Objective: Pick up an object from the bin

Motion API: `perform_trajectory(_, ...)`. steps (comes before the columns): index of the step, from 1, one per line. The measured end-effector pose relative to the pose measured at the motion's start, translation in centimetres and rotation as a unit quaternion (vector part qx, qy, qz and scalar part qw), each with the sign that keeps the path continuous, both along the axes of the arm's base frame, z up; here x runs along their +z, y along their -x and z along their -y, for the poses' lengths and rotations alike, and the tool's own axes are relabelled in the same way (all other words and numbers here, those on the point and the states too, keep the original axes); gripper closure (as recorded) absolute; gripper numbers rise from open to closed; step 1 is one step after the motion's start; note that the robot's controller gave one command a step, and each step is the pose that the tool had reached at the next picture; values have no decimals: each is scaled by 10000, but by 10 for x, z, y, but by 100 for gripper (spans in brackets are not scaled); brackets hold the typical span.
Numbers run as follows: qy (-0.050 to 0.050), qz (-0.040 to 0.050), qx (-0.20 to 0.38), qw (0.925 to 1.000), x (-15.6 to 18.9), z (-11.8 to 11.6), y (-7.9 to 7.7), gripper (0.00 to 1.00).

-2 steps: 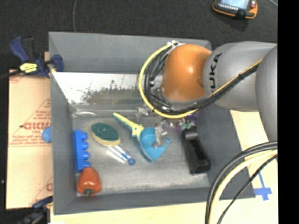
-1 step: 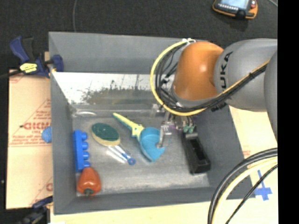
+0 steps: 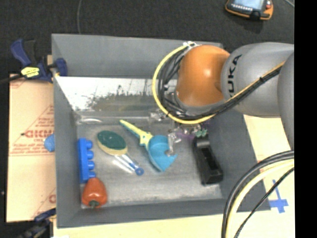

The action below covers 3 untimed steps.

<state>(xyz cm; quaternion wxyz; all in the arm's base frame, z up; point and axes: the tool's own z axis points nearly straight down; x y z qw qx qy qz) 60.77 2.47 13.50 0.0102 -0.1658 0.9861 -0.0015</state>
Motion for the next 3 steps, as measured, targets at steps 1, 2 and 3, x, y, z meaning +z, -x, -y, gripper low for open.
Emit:
perform_trajectory(1, -39, 16, -1701, 9854, 14, 7, 1, 0)
perform_trajectory(2, -31, 6, -1733, 9849, -26, -2, 8, 0)
perform_trajectory(3, -64, 14, -2817, 9595, -43, 4, 10, 0)
